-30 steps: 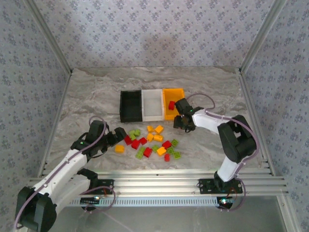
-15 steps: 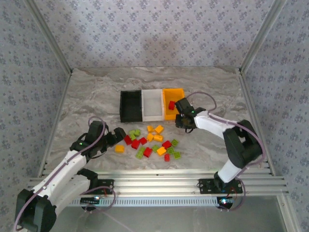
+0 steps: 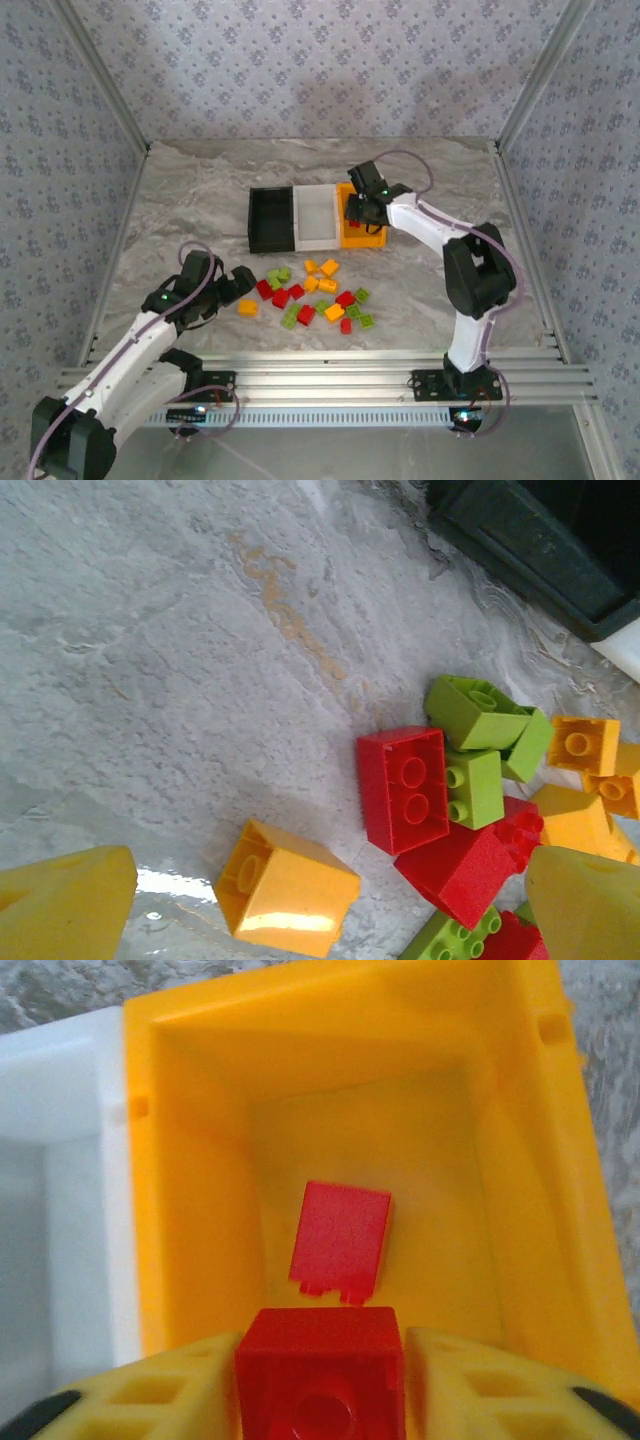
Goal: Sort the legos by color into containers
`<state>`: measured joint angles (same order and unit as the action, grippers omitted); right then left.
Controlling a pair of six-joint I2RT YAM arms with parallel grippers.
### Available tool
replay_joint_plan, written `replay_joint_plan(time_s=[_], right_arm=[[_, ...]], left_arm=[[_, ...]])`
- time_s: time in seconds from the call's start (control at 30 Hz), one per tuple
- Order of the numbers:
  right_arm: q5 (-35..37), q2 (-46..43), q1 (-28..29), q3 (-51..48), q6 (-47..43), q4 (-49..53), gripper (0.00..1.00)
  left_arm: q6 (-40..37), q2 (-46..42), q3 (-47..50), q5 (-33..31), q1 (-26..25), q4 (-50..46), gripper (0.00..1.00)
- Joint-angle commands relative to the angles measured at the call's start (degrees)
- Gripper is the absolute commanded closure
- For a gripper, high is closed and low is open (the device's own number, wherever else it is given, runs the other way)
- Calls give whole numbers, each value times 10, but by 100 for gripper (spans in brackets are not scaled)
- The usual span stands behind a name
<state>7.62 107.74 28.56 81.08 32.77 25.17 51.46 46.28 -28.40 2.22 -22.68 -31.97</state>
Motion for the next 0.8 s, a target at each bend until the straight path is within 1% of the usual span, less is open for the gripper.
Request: replay_joint_plan(time_s=[0.0, 0.03, 0.13, 0.2, 0.3, 0.37, 0.47, 0.57, 0.67, 0.77], right_arm=[[-2, 23, -7, 50, -4, 30, 40], [-3, 23, -7, 55, -3, 30, 38], [4, -4, -7, 47, -3, 17, 35], [5, -39, -5, 24, -1, 6, 35], [-1, -101, 3, -36, 13, -15, 35], [-8, -148, 12, -93, 23, -36, 35], [-10, -198, 27, -168, 43, -52, 35], [-11, -234, 36, -218, 53, -60, 35], [-12, -260, 37, -248, 59, -61, 35], [-11, -274, 37, -259, 60, -57, 35]], left_arm=[[-22, 13, -28, -21, -3, -37, 1], [-26, 17, -28, -20, -3, -34, 1], [-34, 27, -30, -13, -3, -27, 1], [-41, 34, -32, -6, -4, -24, 1], [-52, 47, -36, -4, -10, -32, 1], [-59, 56, -36, -8, -25, -36, 5], [-52, 76, -30, -22, -61, -32, 8], [-45, 108, -25, -32, -90, -24, 13], [-50, 138, -31, -51, -114, -24, 16], [-58, 163, -39, -77, -123, -43, 21]])
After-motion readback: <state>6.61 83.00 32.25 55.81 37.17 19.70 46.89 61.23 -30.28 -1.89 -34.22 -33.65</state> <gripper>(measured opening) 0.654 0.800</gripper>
